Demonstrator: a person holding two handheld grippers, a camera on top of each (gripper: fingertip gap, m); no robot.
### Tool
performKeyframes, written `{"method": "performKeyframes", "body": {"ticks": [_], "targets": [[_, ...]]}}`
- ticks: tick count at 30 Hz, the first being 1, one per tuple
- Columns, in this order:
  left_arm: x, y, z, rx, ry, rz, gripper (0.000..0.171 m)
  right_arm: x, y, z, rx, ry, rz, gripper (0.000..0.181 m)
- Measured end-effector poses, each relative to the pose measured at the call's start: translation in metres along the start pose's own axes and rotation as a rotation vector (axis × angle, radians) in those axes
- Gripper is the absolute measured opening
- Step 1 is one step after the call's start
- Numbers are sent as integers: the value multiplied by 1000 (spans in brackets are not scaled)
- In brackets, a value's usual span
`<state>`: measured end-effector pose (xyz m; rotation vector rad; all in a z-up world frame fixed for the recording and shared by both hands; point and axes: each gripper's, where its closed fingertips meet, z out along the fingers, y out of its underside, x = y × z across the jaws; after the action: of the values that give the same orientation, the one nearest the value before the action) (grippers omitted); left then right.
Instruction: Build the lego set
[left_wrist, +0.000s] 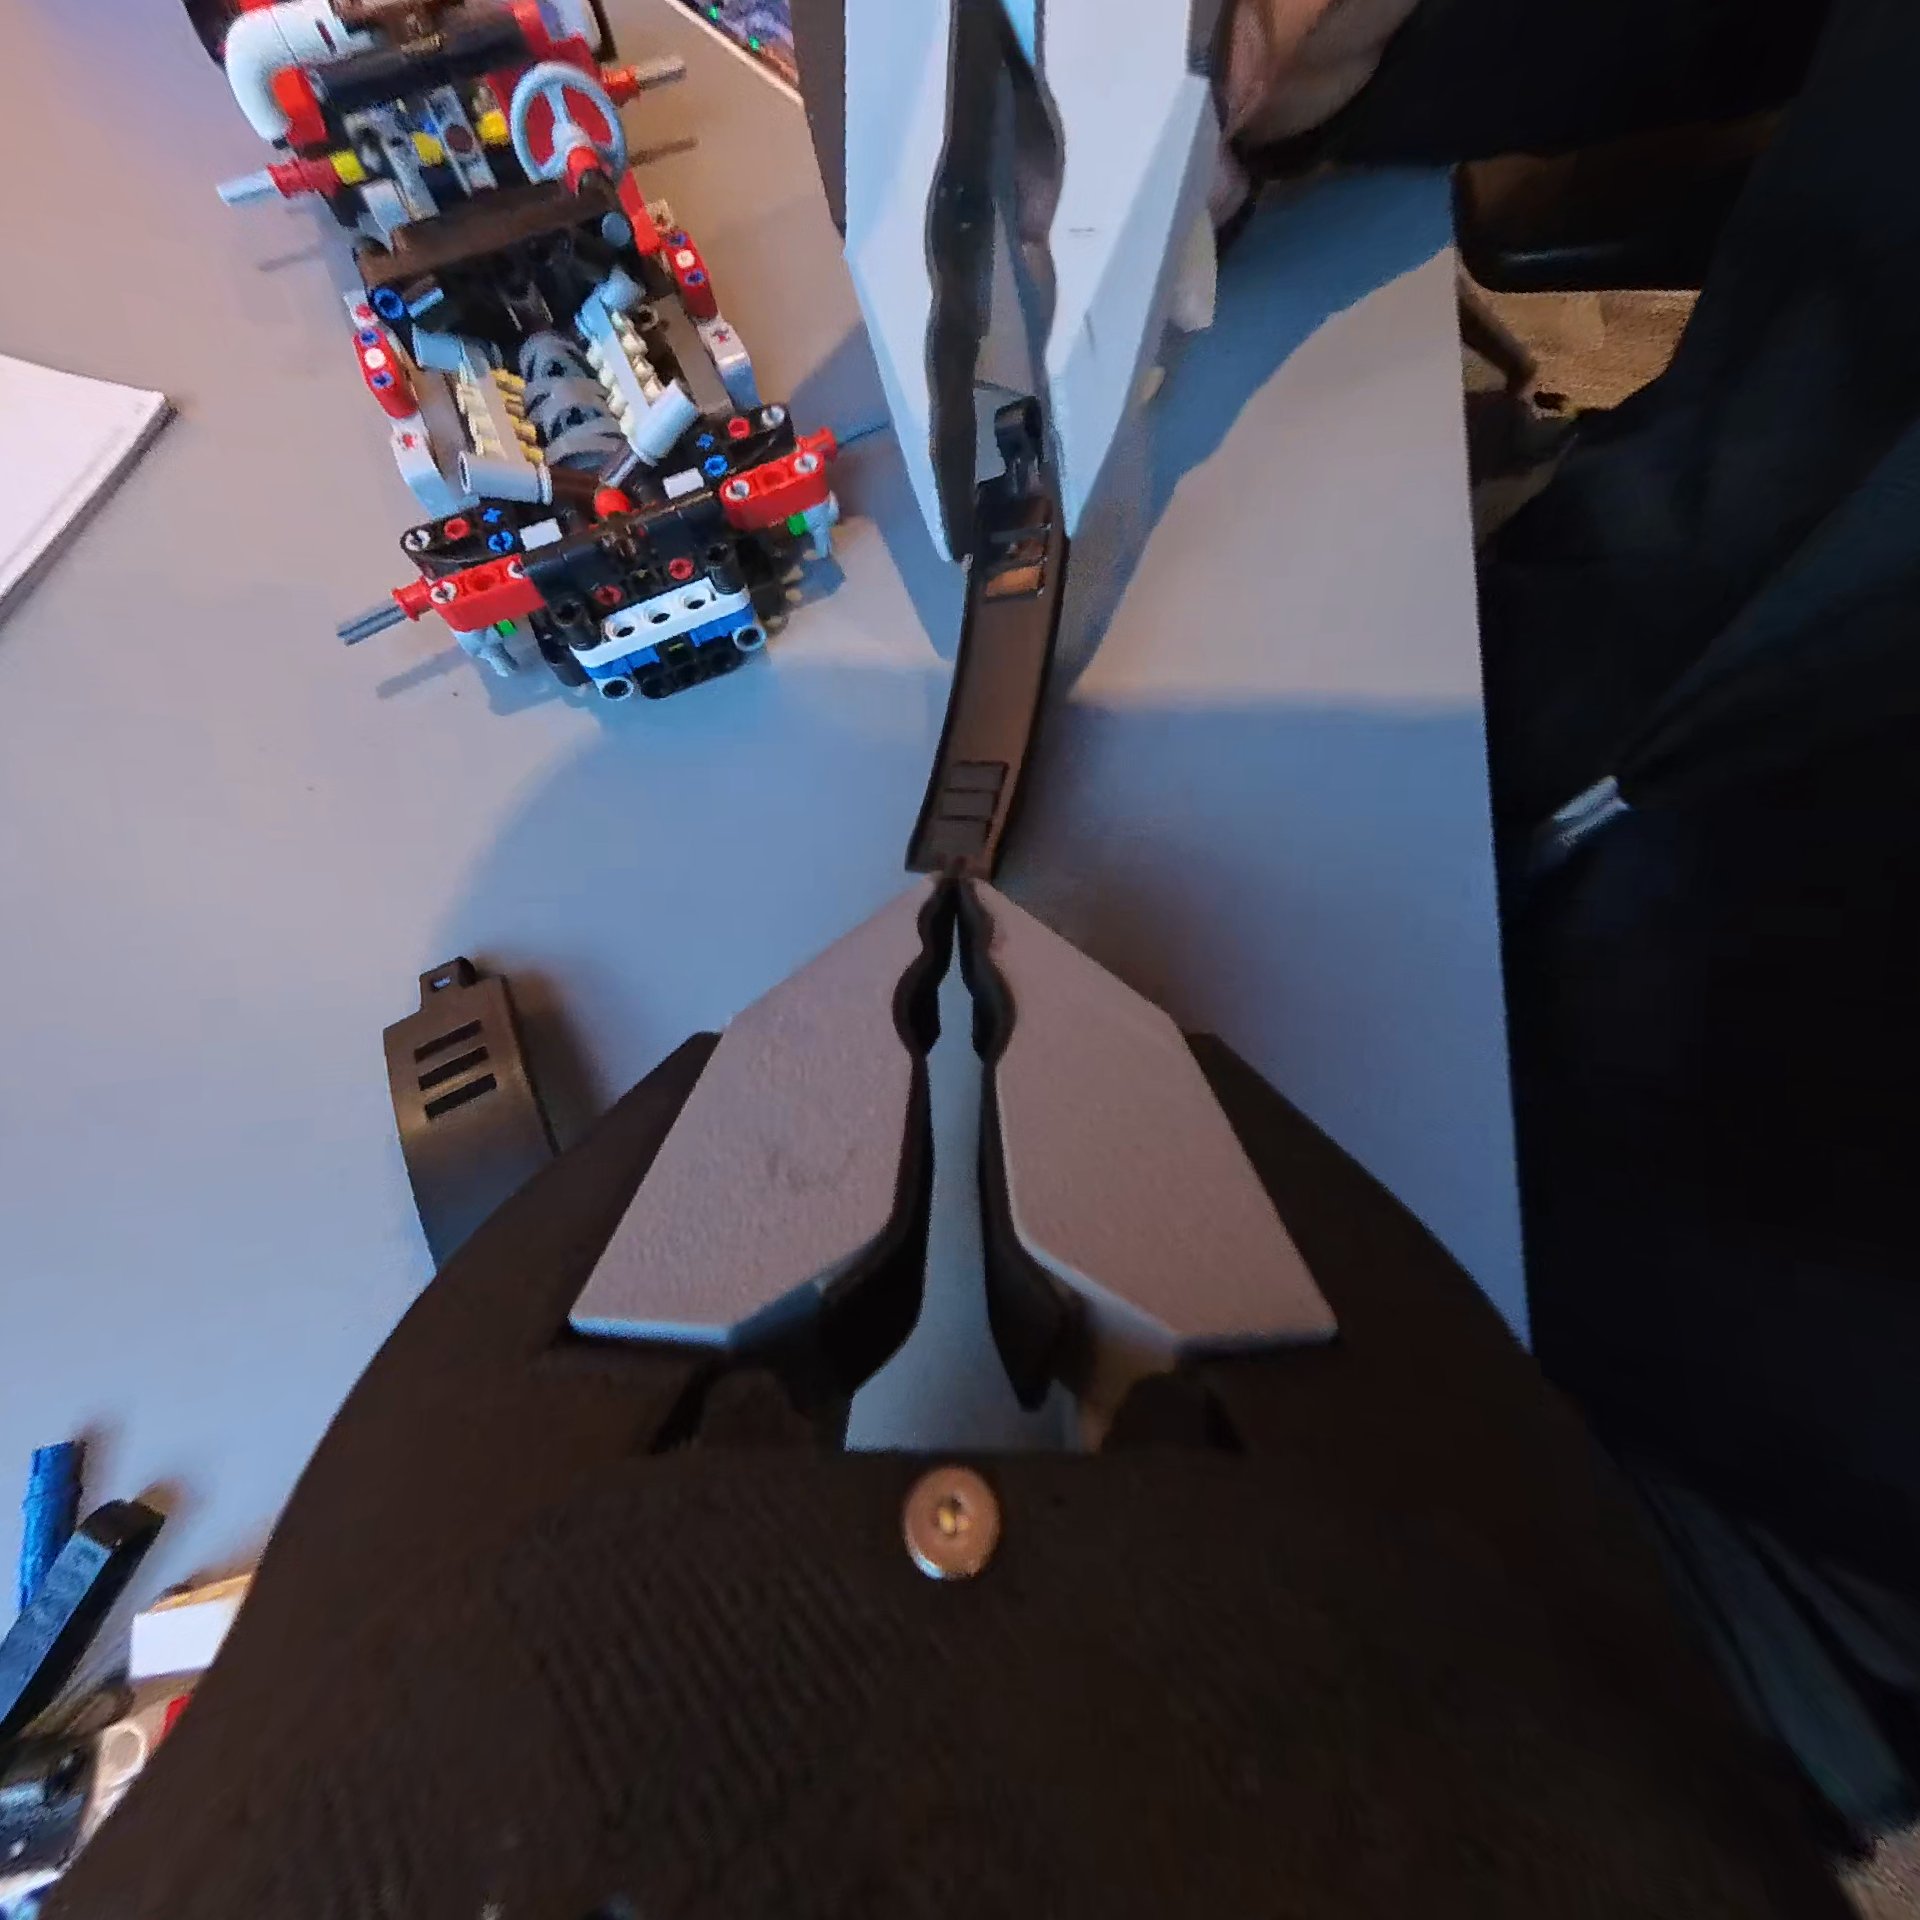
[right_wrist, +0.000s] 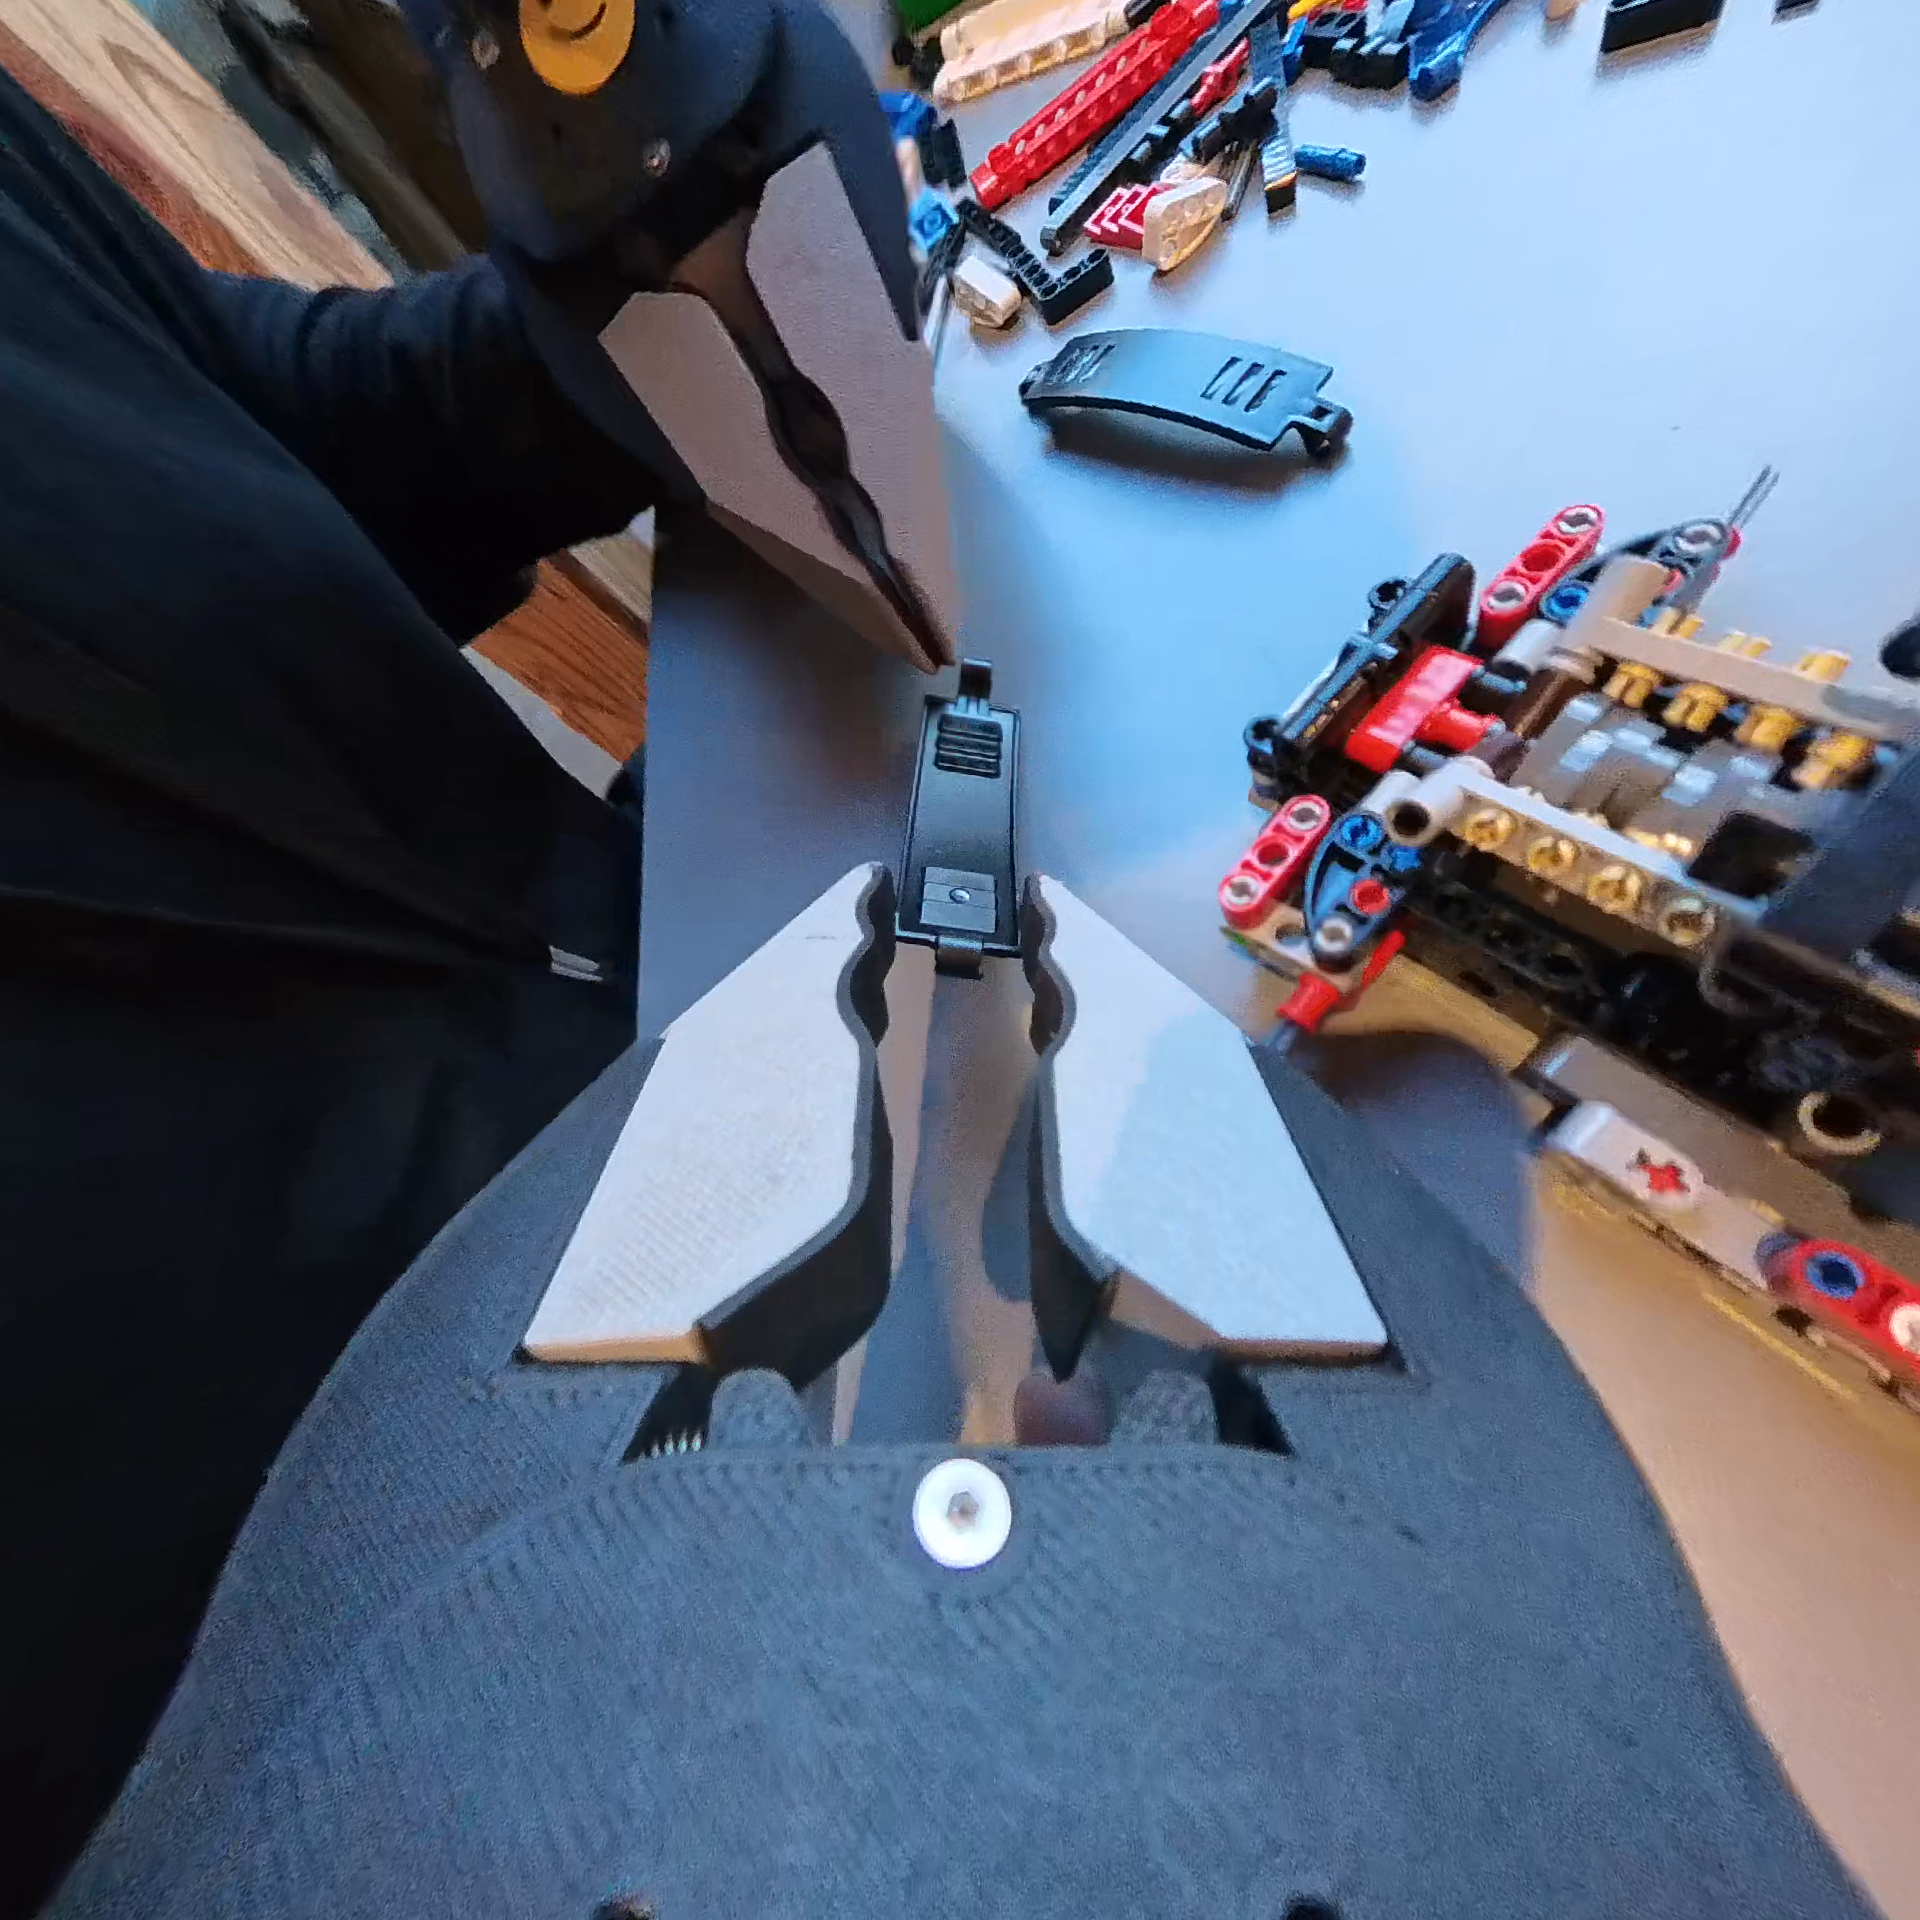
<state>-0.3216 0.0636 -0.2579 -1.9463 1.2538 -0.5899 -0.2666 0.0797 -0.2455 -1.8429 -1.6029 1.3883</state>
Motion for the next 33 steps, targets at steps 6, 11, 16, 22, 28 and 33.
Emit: {"method": "performKeyframes", "body": {"ticks": [6, 11, 16, 22, 28, 33], "targets": [[1, -5, 8, -51, -72, 85, 63, -4, -5, -12, 80, -11, 42, 5], [5, -2, 21, -93, -108, 175, 47, -1, 1, -14, 77, 17, 45, 6], [13, -5, 26, -91, -88, 201, 33, -6, 6, -16, 37, 65, -67, 14], [13, -9, 31, -103, -69, 204, 33, 7, 25, -15, -99, 174, -175, 33], [18, -11, 34, -79, -38, 188, 29, 13, 33, -9, -152, 228, -229, 30], [22, -11, 37, -76, -29, 219, 13, 10, 35, -6, -165, 205, -237, 11]]}}
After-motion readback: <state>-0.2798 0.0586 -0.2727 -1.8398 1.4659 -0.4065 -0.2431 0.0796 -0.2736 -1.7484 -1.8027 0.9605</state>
